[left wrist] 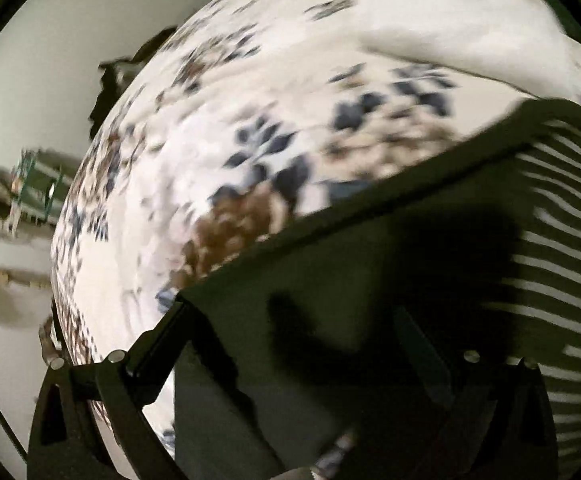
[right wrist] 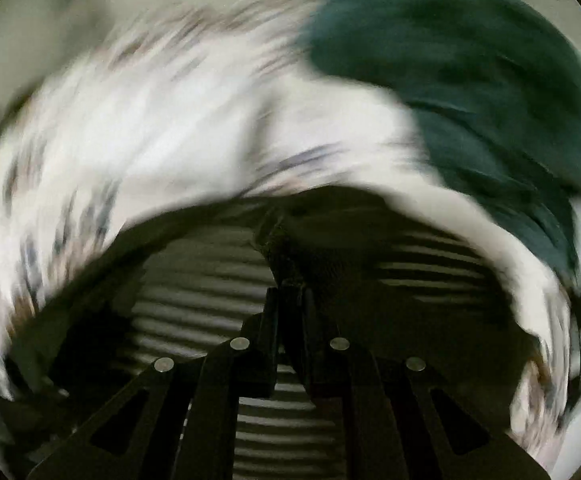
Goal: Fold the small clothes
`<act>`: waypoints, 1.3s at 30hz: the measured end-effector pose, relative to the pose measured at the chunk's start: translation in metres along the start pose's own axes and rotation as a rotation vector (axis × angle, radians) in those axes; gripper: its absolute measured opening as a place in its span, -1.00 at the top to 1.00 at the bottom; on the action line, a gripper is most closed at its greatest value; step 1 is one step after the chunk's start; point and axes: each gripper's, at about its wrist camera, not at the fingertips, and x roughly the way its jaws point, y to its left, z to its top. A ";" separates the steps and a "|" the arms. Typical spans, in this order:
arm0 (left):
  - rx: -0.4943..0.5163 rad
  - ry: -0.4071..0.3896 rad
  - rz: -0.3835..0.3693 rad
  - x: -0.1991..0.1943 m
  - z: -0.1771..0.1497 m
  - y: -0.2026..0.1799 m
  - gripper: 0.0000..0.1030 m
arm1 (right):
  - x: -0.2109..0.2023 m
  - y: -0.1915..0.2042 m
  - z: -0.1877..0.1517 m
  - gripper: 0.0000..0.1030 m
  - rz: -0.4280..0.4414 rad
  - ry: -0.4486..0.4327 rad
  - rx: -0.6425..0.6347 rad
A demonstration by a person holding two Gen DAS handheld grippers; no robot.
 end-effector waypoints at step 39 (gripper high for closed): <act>-0.214 0.321 -0.473 0.028 -0.145 0.120 -0.94 | 0.002 -0.085 -0.210 -0.36 0.102 0.442 0.328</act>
